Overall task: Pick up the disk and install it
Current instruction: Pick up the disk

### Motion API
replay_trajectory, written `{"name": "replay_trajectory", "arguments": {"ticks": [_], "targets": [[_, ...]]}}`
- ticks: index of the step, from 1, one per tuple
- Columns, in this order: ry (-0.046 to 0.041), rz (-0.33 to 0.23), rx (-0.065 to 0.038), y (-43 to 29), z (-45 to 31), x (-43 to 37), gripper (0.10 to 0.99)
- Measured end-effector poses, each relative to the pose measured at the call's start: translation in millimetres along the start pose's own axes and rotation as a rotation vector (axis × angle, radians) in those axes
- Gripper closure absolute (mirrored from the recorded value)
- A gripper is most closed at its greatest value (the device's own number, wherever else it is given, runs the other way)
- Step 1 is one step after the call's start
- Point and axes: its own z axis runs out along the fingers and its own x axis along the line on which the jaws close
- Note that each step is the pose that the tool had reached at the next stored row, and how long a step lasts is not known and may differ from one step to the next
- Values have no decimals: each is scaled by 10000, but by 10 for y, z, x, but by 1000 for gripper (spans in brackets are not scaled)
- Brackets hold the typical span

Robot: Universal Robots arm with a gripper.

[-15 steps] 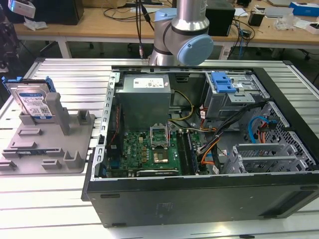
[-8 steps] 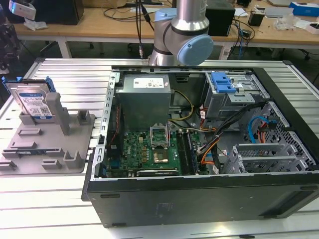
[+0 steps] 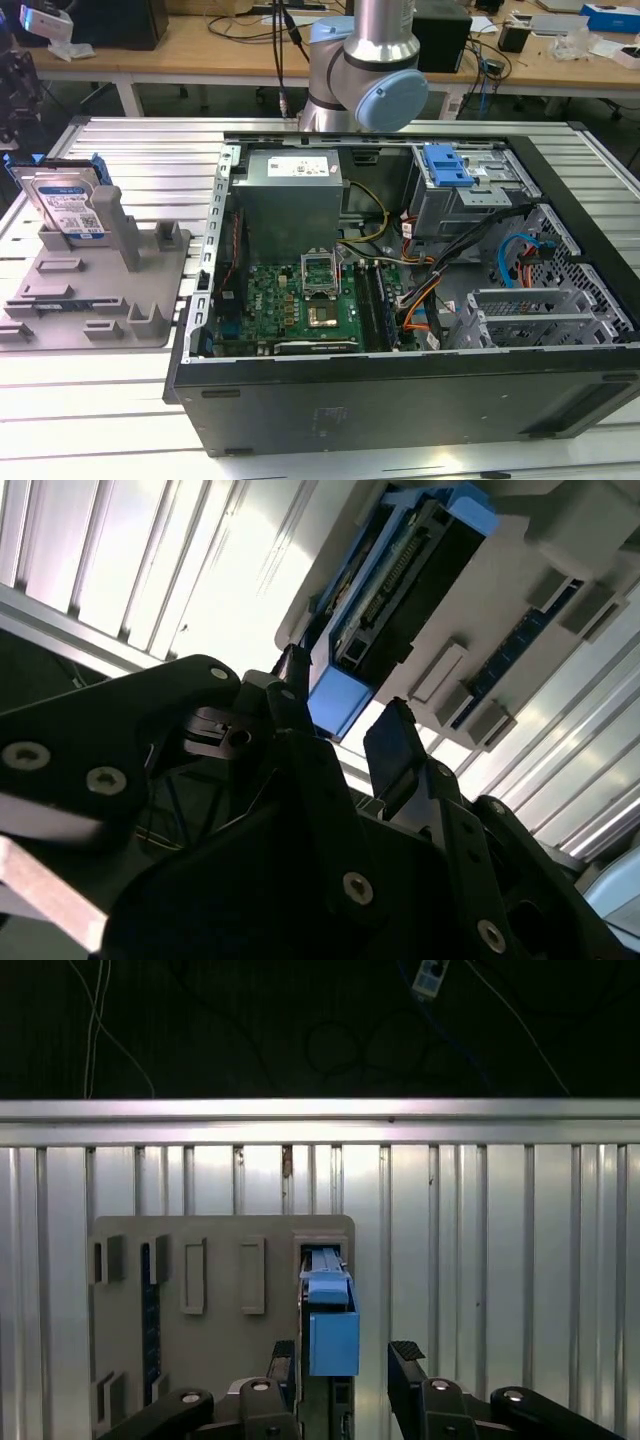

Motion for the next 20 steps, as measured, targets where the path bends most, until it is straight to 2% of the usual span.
{"name": "replay_trajectory", "arguments": {"ticks": [5, 13, 20], "targets": [[1, 192, -1, 0, 28, 2, 588], [0, 206, 0, 0, 63, 23, 588], [1, 207, -1, 1, 125, 33, 588]]}}
